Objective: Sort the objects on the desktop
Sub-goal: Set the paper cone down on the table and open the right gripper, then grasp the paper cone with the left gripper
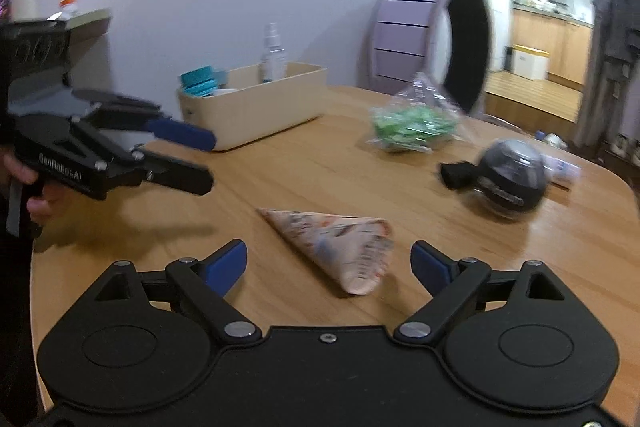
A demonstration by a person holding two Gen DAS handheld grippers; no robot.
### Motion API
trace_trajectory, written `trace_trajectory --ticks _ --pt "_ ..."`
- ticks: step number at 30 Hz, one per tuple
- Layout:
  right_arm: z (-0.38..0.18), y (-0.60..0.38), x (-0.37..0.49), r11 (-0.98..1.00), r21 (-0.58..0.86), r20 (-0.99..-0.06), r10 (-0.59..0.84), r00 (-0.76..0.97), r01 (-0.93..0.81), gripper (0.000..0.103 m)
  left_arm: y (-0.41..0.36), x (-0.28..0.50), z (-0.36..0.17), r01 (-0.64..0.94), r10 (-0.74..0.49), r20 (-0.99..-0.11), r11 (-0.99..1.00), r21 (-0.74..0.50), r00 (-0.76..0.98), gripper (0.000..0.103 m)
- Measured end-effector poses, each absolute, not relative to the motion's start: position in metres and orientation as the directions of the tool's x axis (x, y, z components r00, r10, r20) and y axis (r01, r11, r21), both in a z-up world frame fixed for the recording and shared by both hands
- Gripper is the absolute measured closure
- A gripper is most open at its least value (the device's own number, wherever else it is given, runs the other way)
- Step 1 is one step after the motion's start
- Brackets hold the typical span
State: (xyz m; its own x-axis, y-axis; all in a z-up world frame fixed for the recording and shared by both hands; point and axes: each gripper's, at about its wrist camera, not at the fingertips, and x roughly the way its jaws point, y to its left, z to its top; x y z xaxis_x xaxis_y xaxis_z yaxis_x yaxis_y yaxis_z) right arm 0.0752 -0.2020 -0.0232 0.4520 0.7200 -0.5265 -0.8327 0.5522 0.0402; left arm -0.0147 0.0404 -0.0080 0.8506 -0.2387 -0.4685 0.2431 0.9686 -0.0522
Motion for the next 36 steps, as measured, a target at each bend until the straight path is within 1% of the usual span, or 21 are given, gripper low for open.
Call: trace_trajectory --ticks 5,12,16,18,22,28,30,31,33,34,35,36 --pt "-0.016 -0.227 0.071 0.61 0.059 -0.505 0.701 0.503 -0.79 0.014 0.033 -0.005 -0.016 0.284 -0.266 -0.493 0.958 -0.039 0.828 0.038" --pt "-0.003 -0.257 0.061 0.616 0.071 -0.459 0.718 0.523 -0.784 0.011 0.019 0.01 -0.018 0.385 -0.326 -0.499 0.923 0.017 0.803 0.038" --pt "0.002 -0.265 0.055 0.609 0.079 -0.433 0.734 0.523 -0.79 0.01 0.01 0.021 -0.02 0.462 -0.381 -0.504 0.886 0.04 0.775 0.038" --pt "0.004 -0.271 0.051 0.603 0.09 -0.419 0.745 0.519 -0.793 0.01 0.005 0.026 -0.023 0.497 -0.409 -0.515 0.867 0.038 0.753 0.038" --pt "0.008 -0.276 0.044 0.588 0.105 -0.391 0.766 0.51 -0.802 0.007 -0.012 0.032 -0.034 0.57 -0.441 -0.553 0.818 0.076 0.707 0.038" --pt "0.006 -0.265 0.043 0.566 0.115 -0.389 0.782 0.487 -0.816 0.006 -0.024 0.04 -0.042 0.558 -0.419 -0.57 0.825 0.086 0.707 0.039" --pt "0.005 -0.262 0.042 0.566 0.109 -0.389 0.78 0.489 -0.817 0.006 -0.024 0.038 -0.041 0.562 -0.429 -0.565 0.824 0.075 0.705 0.039" --pt "0.005 -0.261 0.042 0.568 0.108 -0.388 0.78 0.492 -0.816 0.006 -0.024 0.039 -0.04 0.558 -0.429 -0.565 0.827 0.067 0.704 0.042" --pt "0.004 -0.259 0.042 0.572 0.109 -0.385 0.779 0.496 -0.813 0.005 -0.023 0.038 -0.039 0.553 -0.429 -0.562 0.831 0.061 0.707 0.043" --pt "0.004 -0.259 0.042 0.574 0.111 -0.383 0.778 0.498 -0.811 0.005 -0.023 0.038 -0.038 0.554 -0.43 -0.562 0.83 0.062 0.706 0.046" --pt "0.004 -0.259 0.042 0.577 0.113 -0.381 0.777 0.501 -0.809 0.005 -0.023 0.038 -0.037 0.554 -0.427 -0.564 0.83 0.065 0.707 0.055" --pt "0.005 -0.259 0.042 0.581 0.115 -0.379 0.775 0.505 -0.806 0.005 -0.024 0.038 -0.038 0.552 -0.423 -0.569 0.831 0.066 0.705 0.061"
